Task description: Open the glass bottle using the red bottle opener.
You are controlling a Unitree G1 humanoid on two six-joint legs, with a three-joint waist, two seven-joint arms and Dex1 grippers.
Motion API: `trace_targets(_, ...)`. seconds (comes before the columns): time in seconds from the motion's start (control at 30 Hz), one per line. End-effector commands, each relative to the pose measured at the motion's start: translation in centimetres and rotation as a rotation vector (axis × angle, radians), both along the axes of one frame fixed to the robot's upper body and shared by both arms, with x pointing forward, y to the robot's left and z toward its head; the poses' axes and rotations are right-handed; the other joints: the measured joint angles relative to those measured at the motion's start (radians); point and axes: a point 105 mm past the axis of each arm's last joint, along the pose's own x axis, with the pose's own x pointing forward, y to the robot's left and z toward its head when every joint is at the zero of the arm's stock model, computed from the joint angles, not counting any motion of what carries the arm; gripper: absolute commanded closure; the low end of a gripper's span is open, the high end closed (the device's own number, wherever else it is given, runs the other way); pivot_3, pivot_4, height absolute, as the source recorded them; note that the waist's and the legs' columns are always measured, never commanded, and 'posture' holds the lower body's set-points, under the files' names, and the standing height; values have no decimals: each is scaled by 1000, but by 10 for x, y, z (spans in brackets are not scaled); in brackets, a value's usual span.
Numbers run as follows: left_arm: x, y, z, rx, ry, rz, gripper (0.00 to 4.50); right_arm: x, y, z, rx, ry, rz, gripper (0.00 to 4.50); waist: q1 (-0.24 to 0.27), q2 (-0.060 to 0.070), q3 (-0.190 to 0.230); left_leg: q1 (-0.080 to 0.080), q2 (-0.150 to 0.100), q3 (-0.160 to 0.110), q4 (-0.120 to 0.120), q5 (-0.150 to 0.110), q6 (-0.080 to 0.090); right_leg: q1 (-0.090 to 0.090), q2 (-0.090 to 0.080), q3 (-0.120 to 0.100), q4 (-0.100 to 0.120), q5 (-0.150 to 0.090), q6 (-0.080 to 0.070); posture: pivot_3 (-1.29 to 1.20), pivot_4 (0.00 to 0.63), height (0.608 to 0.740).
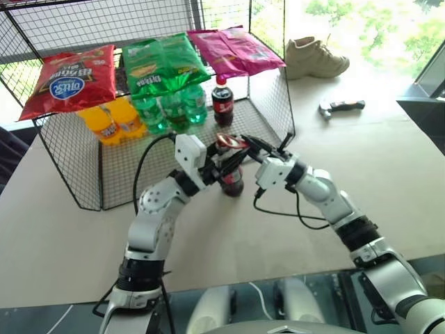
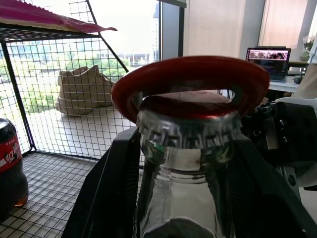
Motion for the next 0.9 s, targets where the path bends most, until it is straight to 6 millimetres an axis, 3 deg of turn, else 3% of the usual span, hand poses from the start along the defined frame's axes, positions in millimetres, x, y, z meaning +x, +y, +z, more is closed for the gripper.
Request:
trace_targets(0.03, -3, -13, -4, 16, 19, -49, 2424, -23, 24, -16, -143, -35, 160, 4500, 0, 0, 0, 0, 0, 0, 0, 0, 0, 0, 0, 0, 0, 0, 0, 0, 150, 740)
trace_targets(0.2, -2, -13, -5, 16, 19, -45, 2424, -25, 26, -11, -151, -88, 181, 4500, 1, 0, 0, 0, 0, 0, 0, 0, 0, 0, 0, 0, 0, 0, 0, 0, 150, 740)
trace_targets(0.37, -1, -13, -6, 17, 23, -39, 2424, -10, 14, 18, -231, -294, 136, 4500, 3, 1, 0, 0, 0, 0, 0, 0, 0, 0, 0, 0, 0, 0, 0, 0, 150, 740)
trace_targets(0.67, -2, -14, -7, 15, 27, -42, 2424, 4, 2, 44, -293, -440, 99, 4500, 6, 1, 0, -2, -1, -1, -1, 1, -1, 0, 0, -1, -4, 0, 0, 0, 150, 740)
trace_targets(0.9, -2, -16, -7, 12, 32, -48, 2424, 18, -13, 51, -336, -488, 36, 4500, 10, 1, 1, -3, -1, -2, -1, 1, -1, 0, 0, -1, -4, 0, 0, 0, 150, 740)
